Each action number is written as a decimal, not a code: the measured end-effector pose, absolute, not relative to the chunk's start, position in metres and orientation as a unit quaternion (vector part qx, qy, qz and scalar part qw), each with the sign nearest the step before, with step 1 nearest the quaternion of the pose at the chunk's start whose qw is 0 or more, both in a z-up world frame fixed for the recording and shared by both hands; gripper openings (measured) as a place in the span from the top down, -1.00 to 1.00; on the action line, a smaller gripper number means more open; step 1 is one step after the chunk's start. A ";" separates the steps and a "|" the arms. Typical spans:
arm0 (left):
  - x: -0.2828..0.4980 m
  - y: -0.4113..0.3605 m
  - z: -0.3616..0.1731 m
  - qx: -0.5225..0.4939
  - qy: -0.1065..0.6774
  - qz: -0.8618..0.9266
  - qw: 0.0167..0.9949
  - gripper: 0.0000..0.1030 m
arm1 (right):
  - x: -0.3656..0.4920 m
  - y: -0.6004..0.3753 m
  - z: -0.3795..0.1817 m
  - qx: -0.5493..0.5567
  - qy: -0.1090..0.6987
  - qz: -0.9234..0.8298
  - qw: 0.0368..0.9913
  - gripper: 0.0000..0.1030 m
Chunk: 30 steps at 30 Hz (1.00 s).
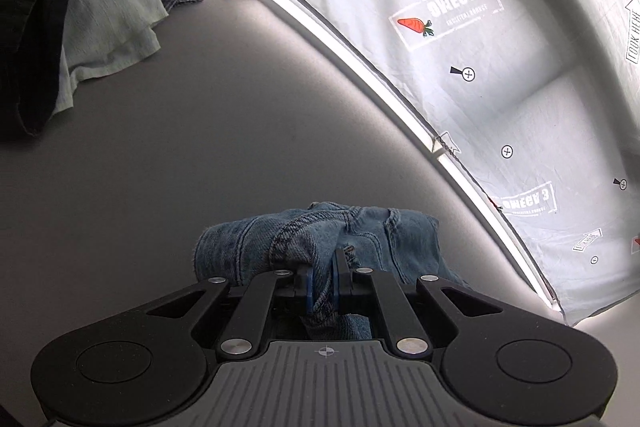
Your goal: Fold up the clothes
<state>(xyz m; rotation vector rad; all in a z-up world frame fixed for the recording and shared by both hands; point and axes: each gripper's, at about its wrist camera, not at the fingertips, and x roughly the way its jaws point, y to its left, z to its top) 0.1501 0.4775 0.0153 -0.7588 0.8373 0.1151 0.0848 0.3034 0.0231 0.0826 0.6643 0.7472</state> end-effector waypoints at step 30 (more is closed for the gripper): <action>0.118 0.396 -0.005 -0.092 0.415 -0.008 0.905 -0.57 | 0.080 0.152 0.008 0.224 0.376 -0.027 0.899 -0.11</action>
